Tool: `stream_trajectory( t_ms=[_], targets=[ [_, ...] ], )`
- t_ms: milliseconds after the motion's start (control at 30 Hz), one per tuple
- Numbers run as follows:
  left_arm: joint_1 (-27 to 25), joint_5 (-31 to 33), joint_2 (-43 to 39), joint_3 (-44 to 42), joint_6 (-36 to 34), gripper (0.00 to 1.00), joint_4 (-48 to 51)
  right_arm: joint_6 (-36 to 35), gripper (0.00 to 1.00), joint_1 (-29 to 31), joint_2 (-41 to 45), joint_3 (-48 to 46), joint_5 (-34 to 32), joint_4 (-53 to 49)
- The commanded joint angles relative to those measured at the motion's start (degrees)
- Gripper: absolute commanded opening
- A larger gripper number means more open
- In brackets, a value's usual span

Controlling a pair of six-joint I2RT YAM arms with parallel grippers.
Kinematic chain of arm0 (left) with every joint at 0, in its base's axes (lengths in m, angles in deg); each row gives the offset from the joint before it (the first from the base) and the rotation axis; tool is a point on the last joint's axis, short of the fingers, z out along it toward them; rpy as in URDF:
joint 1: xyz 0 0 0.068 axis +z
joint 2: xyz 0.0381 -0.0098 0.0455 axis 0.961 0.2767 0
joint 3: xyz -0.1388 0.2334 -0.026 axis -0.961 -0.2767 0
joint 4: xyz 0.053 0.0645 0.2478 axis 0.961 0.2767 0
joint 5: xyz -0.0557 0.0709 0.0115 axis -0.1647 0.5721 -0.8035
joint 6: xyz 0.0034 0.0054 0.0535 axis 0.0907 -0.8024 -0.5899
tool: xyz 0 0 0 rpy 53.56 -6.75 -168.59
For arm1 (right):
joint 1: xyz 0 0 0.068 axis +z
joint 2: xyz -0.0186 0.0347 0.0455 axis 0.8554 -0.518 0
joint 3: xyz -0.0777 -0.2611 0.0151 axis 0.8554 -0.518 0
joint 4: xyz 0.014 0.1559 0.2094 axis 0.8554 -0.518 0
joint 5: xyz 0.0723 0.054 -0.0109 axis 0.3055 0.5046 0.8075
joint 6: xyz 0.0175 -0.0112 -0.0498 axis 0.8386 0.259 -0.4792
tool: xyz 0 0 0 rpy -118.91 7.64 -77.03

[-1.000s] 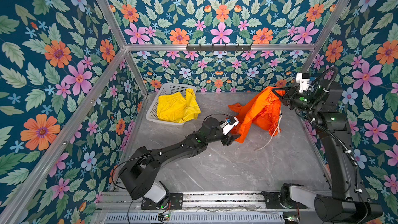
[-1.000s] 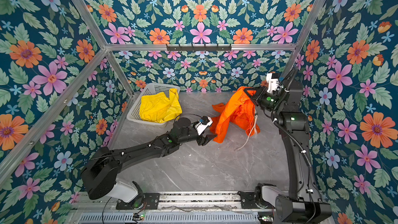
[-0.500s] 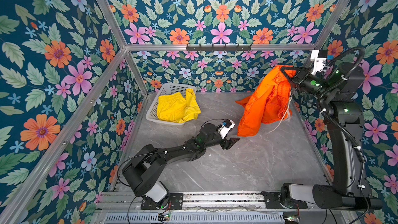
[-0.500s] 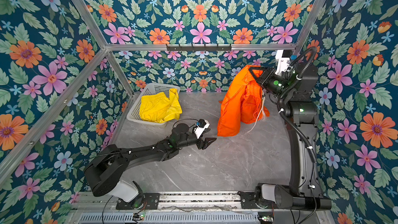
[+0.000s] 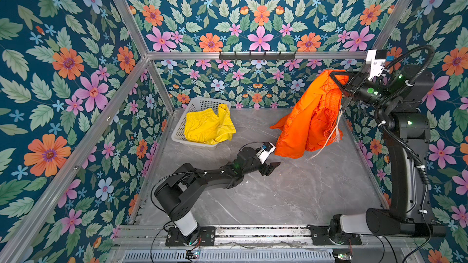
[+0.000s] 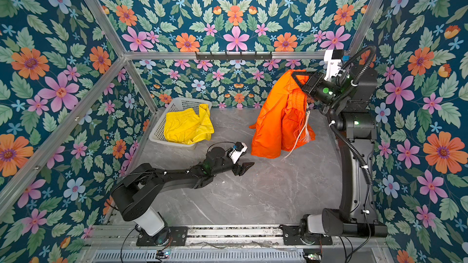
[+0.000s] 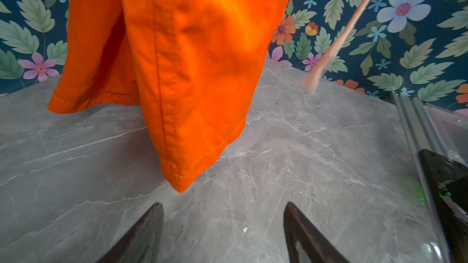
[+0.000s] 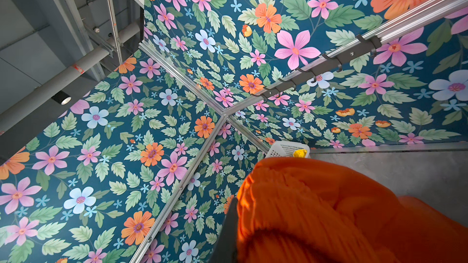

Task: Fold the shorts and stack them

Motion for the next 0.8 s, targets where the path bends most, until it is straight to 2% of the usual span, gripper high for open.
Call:
stream_trajectory(
  t_ms=[0,200,300,600,767],
  targets=[
    [0.2,1.6,1.7,-1.2,-0.5,0.76,-8.1,-0.1,0.01,0.0,0.4,0.1,1.4,1.8],
    [0.5,2.3,6.2,-4.4,-2.9,0.75,-22.1,0.5,0.01,0.0,0.7,-0.5,2.5,2.5],
    [0.7,-0.6,8.7,-4.2,-4.3,0.74,-27.0,0.6,0.01,0.1,0.9,-0.4,2.8,2.7],
    [0.8,-3.2,13.5,0.5,-5.5,0.74,-28.2,0.6,0.01,0.0,1.5,-0.7,3.4,2.5],
    [1.4,-4.0,16.2,2.6,-4.1,0.69,-30.7,1.3,0.01,0.0,1.6,-1.1,3.8,3.3]
  ],
)
